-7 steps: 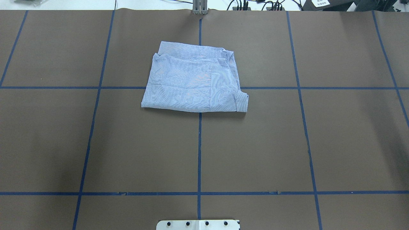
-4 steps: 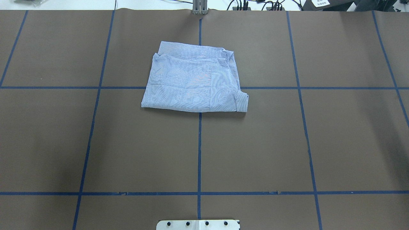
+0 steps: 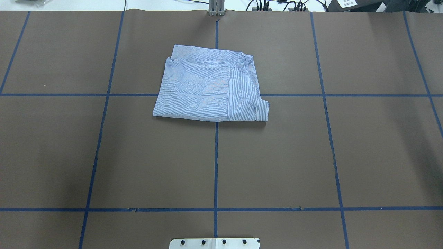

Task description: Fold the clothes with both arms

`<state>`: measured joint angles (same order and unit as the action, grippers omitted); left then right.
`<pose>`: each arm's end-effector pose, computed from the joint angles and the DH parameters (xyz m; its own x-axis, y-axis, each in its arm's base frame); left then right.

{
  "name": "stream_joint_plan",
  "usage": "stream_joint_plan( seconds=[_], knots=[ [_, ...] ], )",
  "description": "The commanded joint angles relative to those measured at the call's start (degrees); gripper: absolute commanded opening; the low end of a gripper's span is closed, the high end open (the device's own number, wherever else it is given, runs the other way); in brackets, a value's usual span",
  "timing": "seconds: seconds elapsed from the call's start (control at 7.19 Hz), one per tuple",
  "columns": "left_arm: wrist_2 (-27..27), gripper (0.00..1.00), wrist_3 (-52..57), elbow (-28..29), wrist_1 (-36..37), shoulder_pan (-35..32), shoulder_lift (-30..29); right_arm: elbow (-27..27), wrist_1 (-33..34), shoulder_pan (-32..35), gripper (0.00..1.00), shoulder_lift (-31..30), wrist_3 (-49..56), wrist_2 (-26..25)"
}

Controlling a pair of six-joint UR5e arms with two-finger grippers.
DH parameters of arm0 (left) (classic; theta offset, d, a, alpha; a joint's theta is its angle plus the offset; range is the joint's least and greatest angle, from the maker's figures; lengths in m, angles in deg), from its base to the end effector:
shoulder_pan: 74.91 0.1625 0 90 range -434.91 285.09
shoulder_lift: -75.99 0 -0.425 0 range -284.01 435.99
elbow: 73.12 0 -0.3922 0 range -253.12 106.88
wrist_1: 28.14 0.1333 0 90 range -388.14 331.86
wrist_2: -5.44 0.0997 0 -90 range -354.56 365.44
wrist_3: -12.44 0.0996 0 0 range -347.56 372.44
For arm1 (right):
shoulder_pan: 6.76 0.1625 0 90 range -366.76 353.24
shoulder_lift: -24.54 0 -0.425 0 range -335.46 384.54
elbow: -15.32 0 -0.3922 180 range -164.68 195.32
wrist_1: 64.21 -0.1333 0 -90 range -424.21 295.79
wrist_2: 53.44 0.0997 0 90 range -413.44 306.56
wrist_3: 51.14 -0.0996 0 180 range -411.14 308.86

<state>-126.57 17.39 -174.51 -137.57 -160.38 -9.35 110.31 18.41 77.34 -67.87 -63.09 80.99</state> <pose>-0.0288 -0.4809 0.5626 0.7086 0.4287 -0.5604 -0.1325 0.8610 0.4911 0.0134 -0.4884 0.6223 0.7037 0.0132 0.7104 -0.0455 0.9986 0.0264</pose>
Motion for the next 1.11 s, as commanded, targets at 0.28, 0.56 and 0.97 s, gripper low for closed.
stream_joint_plan(
  seconds=[0.28,0.56,0.97],
  knots=[
    [0.00,1.00,-0.03,-0.12,-0.44,-0.05,0.00,0.37,-0.09,-0.08,1.00,0.13,-0.18,0.13],
    [0.00,1.00,-0.03,-0.38,-0.44,-0.05,0.00,0.20,0.00,-0.08,1.00,0.83,-0.27,0.31],
    [-0.17,1.00,-0.12,-0.99,-0.44,-0.05,0.00,0.11,0.00,-0.08,1.00,0.92,-0.18,0.22]
  ],
)
